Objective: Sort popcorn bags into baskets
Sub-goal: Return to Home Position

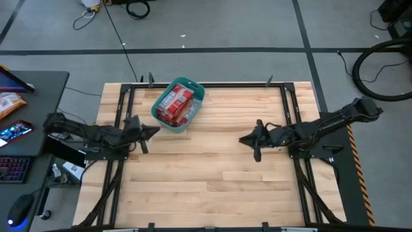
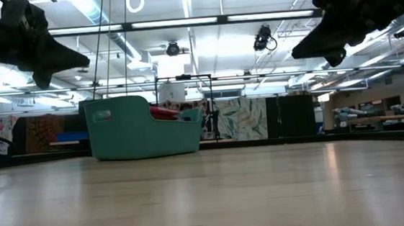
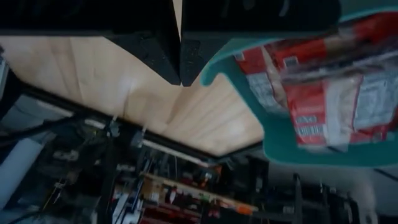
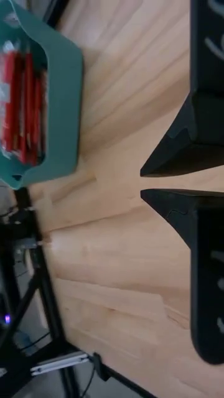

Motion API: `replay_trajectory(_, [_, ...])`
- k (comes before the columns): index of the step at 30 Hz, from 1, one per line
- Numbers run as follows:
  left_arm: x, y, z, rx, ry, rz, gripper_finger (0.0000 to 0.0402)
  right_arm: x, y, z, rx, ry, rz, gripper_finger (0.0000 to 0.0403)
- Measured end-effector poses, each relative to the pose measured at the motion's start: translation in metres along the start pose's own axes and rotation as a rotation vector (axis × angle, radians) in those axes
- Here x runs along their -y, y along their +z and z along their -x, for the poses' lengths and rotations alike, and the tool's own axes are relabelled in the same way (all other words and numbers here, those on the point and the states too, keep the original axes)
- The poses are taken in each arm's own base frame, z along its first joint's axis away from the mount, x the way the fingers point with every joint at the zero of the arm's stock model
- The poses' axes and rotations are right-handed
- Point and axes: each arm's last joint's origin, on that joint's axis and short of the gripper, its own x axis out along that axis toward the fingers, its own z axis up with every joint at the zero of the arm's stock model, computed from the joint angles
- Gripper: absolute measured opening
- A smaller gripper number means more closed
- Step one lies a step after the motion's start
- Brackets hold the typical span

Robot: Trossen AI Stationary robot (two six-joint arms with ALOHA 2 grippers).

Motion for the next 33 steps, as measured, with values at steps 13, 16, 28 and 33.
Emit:
replay_trajectory(13, [-0.004, 0.01, 0.012, 0.105, -0.119, -0.118, 0.0001, 0.047, -0.038, 0.024, 0.205, -0.026, -0.08, 0.0048])
replay_trajectory(16, [-0.003, 0.012, 0.014, 0.123, -0.172, -0.134, 0.0001, 0.056, -0.048, 0.029, 0.253, -0.046, -0.122, 0.0048])
replay_trajectory(28, [-0.003, 0.017, 0.018, 0.181, -0.237, -0.213, 0.0018, 0.064, -0.035, 0.049, 0.492, -0.13, -0.1, 0.0048])
replay_trajectory(33, [-0.003, 0.016, 0.017, 0.177, -0.234, -0.233, 0.0026, 0.064, -0.034, 0.05, 0.503, -0.134, -0.101, 0.0048])
